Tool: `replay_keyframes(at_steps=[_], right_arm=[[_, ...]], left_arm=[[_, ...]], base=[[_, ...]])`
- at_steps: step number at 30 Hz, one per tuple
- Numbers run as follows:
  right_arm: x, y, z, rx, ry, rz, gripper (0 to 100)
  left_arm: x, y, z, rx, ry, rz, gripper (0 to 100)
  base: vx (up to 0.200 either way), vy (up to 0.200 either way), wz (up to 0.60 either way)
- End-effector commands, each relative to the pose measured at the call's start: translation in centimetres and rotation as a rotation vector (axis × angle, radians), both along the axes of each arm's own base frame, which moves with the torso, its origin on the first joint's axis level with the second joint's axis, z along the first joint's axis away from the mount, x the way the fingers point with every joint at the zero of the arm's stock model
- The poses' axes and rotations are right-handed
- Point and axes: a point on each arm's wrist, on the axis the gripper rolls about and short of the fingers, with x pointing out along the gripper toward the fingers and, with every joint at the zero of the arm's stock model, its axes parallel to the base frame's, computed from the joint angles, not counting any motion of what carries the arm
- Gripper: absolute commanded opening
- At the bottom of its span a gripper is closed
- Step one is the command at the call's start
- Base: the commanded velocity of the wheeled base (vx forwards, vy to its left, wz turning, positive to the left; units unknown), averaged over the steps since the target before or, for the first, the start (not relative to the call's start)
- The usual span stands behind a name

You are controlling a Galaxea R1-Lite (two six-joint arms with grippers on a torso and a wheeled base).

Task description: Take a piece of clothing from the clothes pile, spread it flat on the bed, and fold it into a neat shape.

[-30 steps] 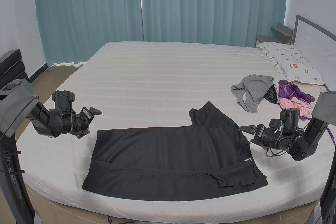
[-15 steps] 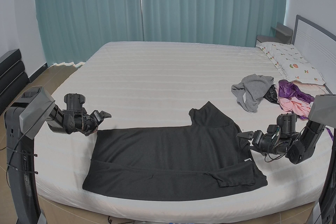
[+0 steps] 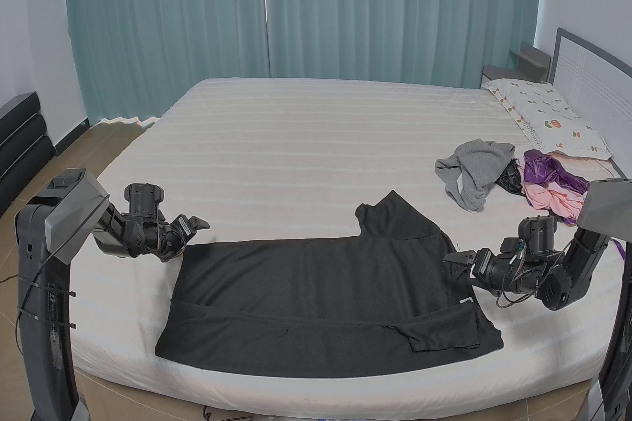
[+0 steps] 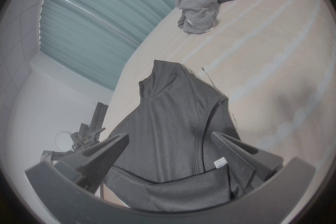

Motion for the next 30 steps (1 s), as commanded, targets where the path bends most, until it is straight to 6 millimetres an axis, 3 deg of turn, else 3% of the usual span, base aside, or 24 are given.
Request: replay_keyframes(at_steps=[1, 2, 11, 21, 25, 30], right_arm=[[0.0, 0.1, 0.0, -0.001, 0.000, 0.003, 100], [0.0, 0.1, 0.0, -0.001, 0.000, 0.003, 100], [0.0, 0.1, 0.0, -0.001, 0.000, 0.003, 100], [-0.1, 0.9, 0.7, -0.001, -0.032, 0.022, 100], [0.5, 1.1, 1.1, -0.007, -0.068, 0.016, 100], [3.0, 2.7, 0.8, -0.029, -0.108, 0.034, 100]], left_arm=[[0.0, -0.1, -0.1, -0.001, 0.005, 0.000, 100], [0.0, 0.0, -0.1, -0.001, 0.004, 0.000, 0], [-0.1, 0.0, -0.3, 0.003, 0.010, 0.011, 0], [0.0, 0.4, 1.5, -0.041, -0.012, 0.145, 0], [0.0, 0.4, 2.1, -0.055, -0.019, 0.156, 0], [-0.4, 0.4, 1.9, -0.057, -0.003, 0.159, 0]], base=[[0.000, 0.000, 0.00], [0.000, 0.000, 0.00], [0.000, 0.000, 0.00], [0.000, 0.000, 0.00], [0.000, 0.000, 0.00], [0.000, 0.000, 0.00]])
